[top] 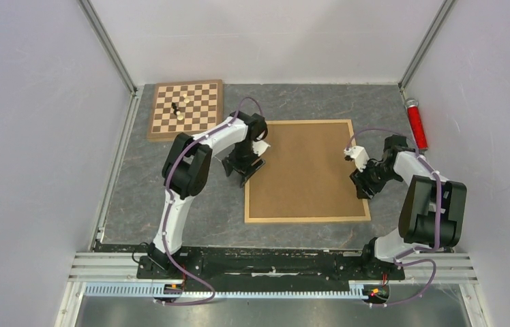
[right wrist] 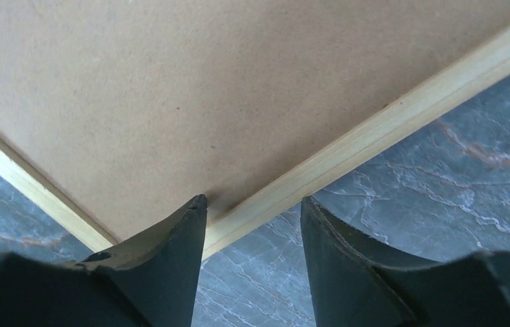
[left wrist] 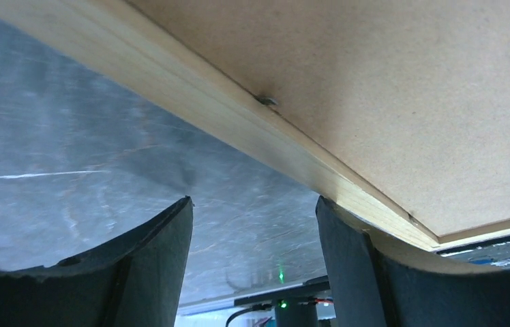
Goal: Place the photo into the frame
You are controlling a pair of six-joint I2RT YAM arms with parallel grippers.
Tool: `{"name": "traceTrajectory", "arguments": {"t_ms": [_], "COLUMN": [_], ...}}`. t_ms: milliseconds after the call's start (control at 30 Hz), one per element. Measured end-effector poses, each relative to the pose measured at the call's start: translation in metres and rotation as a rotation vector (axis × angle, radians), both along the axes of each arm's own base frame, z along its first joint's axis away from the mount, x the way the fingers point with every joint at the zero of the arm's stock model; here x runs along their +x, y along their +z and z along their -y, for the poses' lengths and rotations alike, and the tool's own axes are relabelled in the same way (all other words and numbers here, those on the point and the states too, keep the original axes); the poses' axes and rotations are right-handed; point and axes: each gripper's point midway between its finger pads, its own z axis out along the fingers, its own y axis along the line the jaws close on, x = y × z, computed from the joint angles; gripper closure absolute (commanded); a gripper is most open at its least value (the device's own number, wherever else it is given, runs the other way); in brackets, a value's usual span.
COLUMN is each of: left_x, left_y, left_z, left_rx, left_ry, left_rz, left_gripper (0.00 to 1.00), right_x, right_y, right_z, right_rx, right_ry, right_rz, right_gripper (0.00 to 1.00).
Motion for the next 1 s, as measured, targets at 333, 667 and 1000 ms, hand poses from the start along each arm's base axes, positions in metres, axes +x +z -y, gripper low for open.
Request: {"name": "traceTrajectory", "arguments": {"t_ms": [333,667,1000], "left_x": [0.078,0.059,-0.01], "left_y": [0.008,0.029,0.08], "left_z": [0.02,0.026,0.021], "left_rx": [-0.037,-0.231,-0.38], "left_ry": [0.046,0.072,0.008], "left_rz": [0.179,0.214,0.214], "left_gripper": [0.19,0.21,0.24], "right_x": [-0.045,-0.05,-0.011], "right_y": [0.005,0.027,0.046], "right_z": [-0.063,-0.098,-0.104], "right_rx": [0.126,0.299,0.323], "right_ry": [0.23,0.166,0.105], "right_rz": [-0.16,-0.152,0.028], "right_gripper": [0.38,0.38,0.41]}}
